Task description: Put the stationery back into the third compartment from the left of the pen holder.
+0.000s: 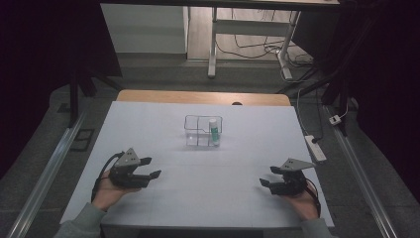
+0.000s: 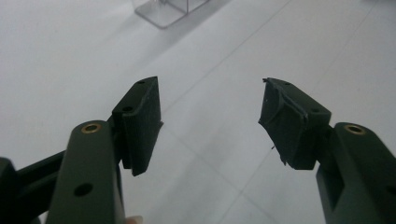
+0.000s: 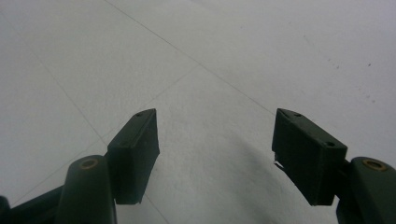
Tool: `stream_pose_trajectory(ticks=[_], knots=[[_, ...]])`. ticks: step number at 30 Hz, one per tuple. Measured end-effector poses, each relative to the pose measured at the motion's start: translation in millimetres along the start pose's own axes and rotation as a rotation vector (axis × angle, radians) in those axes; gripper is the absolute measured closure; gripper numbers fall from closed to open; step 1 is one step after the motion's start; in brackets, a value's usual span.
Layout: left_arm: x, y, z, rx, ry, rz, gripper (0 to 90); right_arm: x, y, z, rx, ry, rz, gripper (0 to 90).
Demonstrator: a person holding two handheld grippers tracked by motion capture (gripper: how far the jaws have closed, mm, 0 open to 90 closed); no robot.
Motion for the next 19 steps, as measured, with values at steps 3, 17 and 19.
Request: stream_pose_trajectory(ticks=[3, 17, 19], knots=[[-8.0, -1.5, -1.4, 0.003, -0.005, -0.012, 37.2, 0.0, 0.3, -0.1, -0.001, -0.002, -0.003, 31.0], [-15.8, -6.6, -2.9, 0.004, 0.004, -0.023, 35.9, 0.7, -1.2, -1.8, -0.007, 0.007, -0.009, 31.1], [-15.9, -7.1, -2.7, 0.005, 0.005, -0.024, 35.7, 1.0, -1.6, -2.6, -0.009, 0.011, -0.01, 31.1]])
Point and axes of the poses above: each handheld gripper's, and its own axes: z roughly forward along the jaws, x roughly out of its top, y roughly to its right, the point moved 9 cm from there along z, roughly forward along the jaws, and after that the axes turned 5 degrees about -y, right-handed, at the moved point
